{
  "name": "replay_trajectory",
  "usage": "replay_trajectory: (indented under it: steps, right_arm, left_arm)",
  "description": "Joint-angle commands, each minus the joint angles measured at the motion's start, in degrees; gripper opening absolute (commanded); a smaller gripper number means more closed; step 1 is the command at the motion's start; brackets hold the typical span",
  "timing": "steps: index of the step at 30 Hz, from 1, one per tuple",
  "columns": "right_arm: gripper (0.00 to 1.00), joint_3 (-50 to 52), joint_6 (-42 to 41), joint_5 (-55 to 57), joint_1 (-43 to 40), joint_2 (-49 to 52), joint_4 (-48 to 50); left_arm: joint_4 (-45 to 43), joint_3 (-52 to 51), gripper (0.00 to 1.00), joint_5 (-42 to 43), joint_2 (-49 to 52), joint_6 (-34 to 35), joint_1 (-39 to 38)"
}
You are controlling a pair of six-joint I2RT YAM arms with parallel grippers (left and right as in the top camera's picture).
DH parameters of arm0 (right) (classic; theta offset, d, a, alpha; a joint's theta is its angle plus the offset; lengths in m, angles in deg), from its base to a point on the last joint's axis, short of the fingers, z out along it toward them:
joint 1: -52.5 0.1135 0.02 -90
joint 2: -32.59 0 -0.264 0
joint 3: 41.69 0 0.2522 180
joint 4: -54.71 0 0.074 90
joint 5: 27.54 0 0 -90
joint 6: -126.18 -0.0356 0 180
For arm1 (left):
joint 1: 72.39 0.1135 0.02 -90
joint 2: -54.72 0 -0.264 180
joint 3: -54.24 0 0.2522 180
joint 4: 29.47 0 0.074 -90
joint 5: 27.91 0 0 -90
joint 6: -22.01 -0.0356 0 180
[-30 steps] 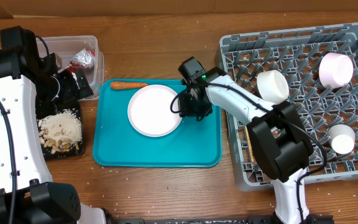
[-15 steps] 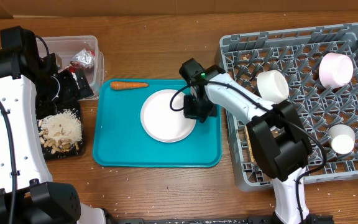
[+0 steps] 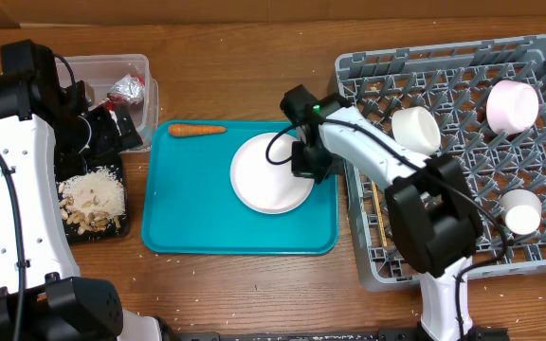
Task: Sort waste into correct bins and load items into the dishwasher
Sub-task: 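Lift the white plate with the right gripper and carry it over the rack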
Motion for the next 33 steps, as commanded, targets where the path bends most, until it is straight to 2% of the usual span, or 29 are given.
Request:
replay_trajectory:
  steps: [1, 7, 12, 14, 17, 19, 25, 33]
  right_arm:
    - [0.04, -4.6, 1.8, 9.2, -2.4, -9.9, -1.3]
    - [0.04, -7.5, 4.8, 20.2, -5.4, -22.0, -1.8]
    - [0.04, -7.5, 8.6, 39.9, -7.9, -28.3, -2.0]
    - [0.04, -7.5, 8.4, 49.8, -8.7, -29.0, -2.8]
    - [0.04, -7.5, 3.5, 63.8, -9.6, -29.0, -4.7]
    - [0.04, -7.4, 1.4, 68.7, -10.5, -28.9, -4.9]
    - [0.04, -7.4, 1.4, 71.3, -17.3, -28.6, -0.1]
    - [0.04, -5.2, 1.9, 62.8, -26.9, -27.5, 1.9]
  left_arm:
    - [0.0, 0.5, 1.00, -0.5, -0.2, 0.8, -0.1]
    - [0.0, 0.5, 1.00, -0.5, -0.2, 0.8, -0.1]
    - [0.0, 0.5, 1.00, -0.5, -0.2, 0.8, -0.1]
    - [-0.1, 0.5, 1.00, -0.5, -0.2, 0.8, -0.1]
    - [-0.1, 0.5, 1.00, -0.5, -0.2, 0.7, -0.1]
    - [-0.1, 0.5, 1.00, -0.5, -0.2, 0.7, -0.1]
    - [0.0, 0.5, 1.00, -0.6, -0.2, 0.7, -0.1]
    - [-0.6, 0.5, 1.00, -0.7, -0.2, 0.6, -0.1]
